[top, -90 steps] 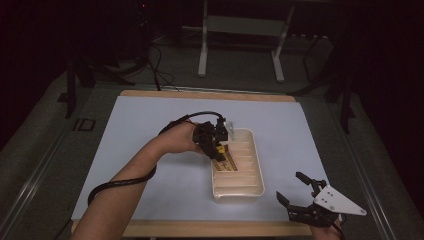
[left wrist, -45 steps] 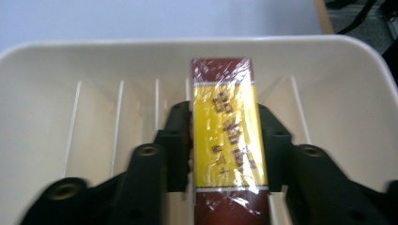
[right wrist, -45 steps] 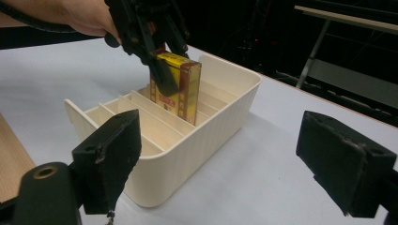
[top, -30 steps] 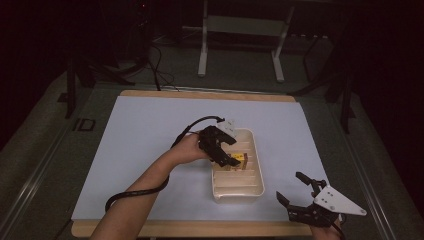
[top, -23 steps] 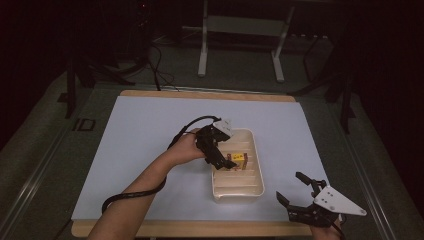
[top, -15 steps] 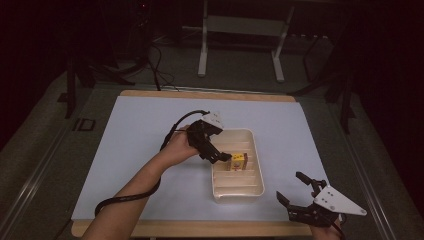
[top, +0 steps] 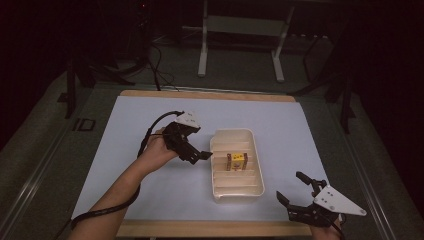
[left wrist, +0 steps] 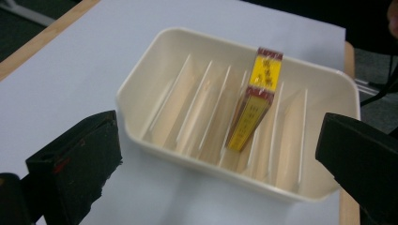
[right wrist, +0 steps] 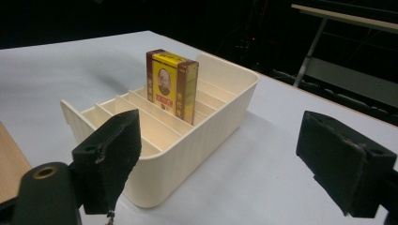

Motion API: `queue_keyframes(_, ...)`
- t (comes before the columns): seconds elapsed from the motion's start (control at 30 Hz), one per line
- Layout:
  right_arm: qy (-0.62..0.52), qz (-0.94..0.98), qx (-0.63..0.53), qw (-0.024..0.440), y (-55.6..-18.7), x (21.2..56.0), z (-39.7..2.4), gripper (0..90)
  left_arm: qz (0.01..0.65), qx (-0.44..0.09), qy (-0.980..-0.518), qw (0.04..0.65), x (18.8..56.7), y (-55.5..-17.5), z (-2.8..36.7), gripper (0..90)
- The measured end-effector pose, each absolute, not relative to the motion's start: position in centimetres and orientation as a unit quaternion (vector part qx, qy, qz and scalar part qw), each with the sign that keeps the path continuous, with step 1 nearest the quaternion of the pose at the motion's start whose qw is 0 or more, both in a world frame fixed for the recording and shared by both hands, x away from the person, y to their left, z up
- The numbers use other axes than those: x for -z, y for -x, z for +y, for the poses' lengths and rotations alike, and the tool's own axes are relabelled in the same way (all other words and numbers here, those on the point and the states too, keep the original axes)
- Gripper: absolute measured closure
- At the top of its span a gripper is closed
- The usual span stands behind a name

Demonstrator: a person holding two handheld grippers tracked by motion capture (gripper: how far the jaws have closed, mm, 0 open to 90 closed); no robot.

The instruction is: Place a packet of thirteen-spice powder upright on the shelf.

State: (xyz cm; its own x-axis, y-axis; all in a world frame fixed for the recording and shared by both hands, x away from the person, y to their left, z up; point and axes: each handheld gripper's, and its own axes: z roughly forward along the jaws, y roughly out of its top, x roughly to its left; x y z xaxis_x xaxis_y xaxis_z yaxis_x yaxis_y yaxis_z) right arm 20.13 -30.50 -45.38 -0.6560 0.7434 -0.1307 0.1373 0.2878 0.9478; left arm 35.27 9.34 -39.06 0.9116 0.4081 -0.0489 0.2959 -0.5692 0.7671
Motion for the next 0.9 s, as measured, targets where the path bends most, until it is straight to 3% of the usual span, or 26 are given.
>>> queue_keyframes(0.3, -0.291, 0.749, -0.516, 0.296, -20.1, 45.4, -30.3, 14.4, 0.228, -0.06, -0.883, 0.406, 40.2, -33.6, 11.7, 0.7)
queue_keyframes(0.9, -0.295, 0.746, -0.517, 0.299, -20.0, 45.3, -30.4, 14.4, 0.281, -0.101, -0.866, 0.401, 42.6, -29.1, 15.0, 0.7)
